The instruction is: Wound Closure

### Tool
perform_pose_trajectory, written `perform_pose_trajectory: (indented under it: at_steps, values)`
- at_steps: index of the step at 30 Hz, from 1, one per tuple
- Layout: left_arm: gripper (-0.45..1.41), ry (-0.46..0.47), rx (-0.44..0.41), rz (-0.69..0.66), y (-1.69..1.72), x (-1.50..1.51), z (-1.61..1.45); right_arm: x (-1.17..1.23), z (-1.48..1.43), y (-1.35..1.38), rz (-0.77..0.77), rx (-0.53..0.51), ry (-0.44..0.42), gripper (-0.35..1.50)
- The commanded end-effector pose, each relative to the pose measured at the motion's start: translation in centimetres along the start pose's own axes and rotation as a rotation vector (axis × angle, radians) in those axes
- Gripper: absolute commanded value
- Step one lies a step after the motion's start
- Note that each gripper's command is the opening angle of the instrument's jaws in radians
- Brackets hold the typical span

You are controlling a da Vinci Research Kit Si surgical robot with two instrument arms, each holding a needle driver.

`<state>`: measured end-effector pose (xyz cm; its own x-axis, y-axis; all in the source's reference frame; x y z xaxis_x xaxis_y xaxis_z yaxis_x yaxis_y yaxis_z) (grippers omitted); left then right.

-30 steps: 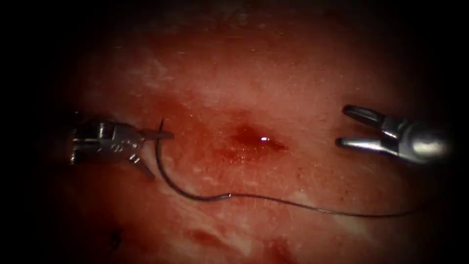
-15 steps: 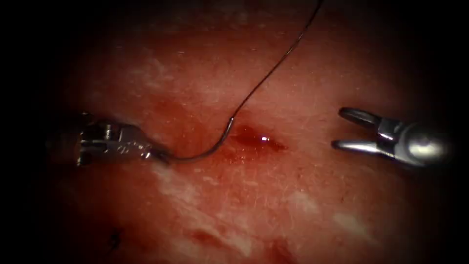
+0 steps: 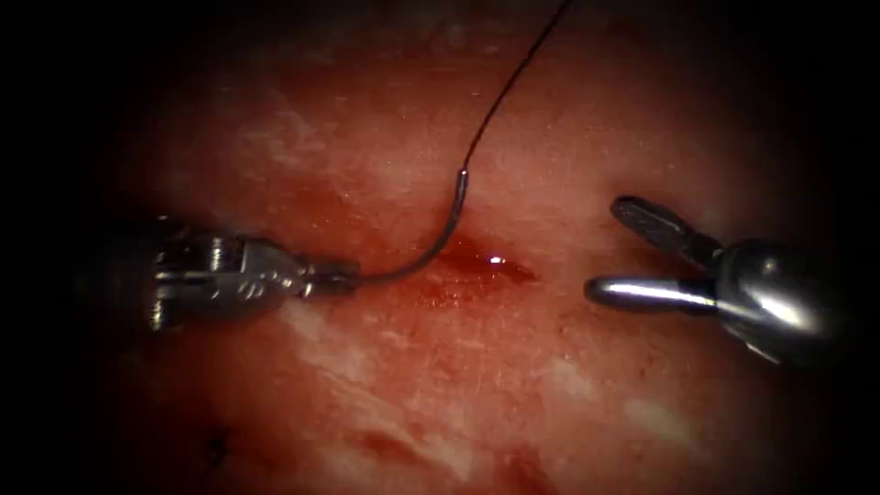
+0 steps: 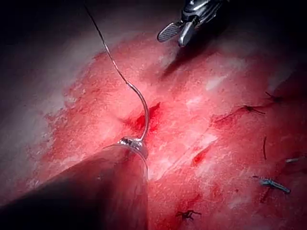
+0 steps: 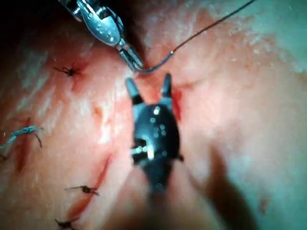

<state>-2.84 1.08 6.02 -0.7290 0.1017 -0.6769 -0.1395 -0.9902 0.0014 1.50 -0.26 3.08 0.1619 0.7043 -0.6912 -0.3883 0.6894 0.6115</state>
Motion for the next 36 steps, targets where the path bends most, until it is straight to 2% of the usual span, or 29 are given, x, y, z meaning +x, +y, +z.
perform_pose_trajectory:
  at_steps: [1,5,12,26,29,31,32,33,36]
  values:
    - [-0.45,0.007,0.014,-0.002,0.04,0.03,0.1,-0.13,0.06,0.0,0.022,0.003,-0.004,0.89]
    - [-0.45,0.024,0.092,0.032,0.07,0.15,0.16,-0.2,0.12,0.07,0.071,0.001,-0.004,1.0]
    - [-0.45,0.048,0.194,0.037,0.11,0.27,0.21,-0.21,0.33,0.11,0.107,0.002,-0.003,0.97]
    - [-0.45,0.079,0.217,0.056,0.24,0.56,0.25,-0.25,0.71,0.02,0.124,0.023,-0.014,0.95]
    - [-0.45,0.08,0.216,0.055,0.24,0.57,0.26,-0.23,0.74,-0.02,0.139,0.039,-0.014,0.72]
    - [-0.45,0.082,0.218,0.06,0.25,0.58,0.26,-0.22,0.76,-0.04,0.139,0.039,-0.016,0.42]
    - [-0.45,0.088,0.217,0.06,0.25,0.59,0.26,-0.22,0.78,-0.04,0.14,0.038,-0.022,-0.02]
    - [-0.45,0.093,0.214,0.06,0.26,0.59,0.26,-0.22,0.79,-0.03,0.14,0.037,-0.025,-0.35]
    - [-0.45,0.107,0.203,0.068,0.29,0.63,0.23,-0.21,0.78,-0.01,0.141,0.031,-0.025,-0.35]
